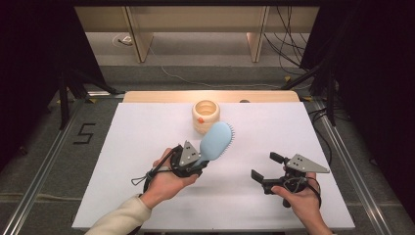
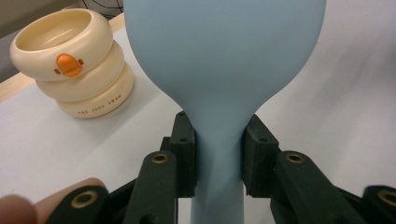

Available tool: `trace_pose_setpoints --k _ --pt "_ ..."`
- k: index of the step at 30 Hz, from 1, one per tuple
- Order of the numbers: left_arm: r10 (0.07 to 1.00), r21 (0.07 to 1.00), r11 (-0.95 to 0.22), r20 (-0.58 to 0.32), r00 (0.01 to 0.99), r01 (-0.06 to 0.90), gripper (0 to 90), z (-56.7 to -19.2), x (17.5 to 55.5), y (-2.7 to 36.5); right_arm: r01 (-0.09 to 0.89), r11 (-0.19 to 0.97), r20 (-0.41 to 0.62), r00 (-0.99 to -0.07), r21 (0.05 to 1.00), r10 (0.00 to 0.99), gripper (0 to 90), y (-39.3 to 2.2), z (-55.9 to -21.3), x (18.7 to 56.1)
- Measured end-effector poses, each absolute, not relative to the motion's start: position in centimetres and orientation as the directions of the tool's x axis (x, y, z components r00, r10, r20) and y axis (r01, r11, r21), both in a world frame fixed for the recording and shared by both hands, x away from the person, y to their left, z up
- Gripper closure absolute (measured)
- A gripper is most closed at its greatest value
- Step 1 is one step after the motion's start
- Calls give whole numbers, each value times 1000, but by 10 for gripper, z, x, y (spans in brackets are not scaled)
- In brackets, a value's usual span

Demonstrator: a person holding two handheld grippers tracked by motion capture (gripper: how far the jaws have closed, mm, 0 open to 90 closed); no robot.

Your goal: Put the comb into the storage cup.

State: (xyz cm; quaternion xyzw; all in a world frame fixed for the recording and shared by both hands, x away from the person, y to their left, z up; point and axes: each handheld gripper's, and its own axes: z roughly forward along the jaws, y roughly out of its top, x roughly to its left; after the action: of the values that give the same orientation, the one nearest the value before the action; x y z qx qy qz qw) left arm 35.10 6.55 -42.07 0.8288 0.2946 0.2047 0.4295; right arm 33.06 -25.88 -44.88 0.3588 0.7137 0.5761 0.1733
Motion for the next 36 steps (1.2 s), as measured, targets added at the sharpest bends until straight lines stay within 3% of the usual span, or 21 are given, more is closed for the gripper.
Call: trace_pose_setpoints --k 28,36 --pt "651 822 -478 95 753 310 696 -427 357 40 244 38 157 -726 969 669 7 -200 -415 355" --pt "645 825 -476 94 758 303 696 -428 354 32 274 30 181 -709 961 682 10 -191 -416 365"
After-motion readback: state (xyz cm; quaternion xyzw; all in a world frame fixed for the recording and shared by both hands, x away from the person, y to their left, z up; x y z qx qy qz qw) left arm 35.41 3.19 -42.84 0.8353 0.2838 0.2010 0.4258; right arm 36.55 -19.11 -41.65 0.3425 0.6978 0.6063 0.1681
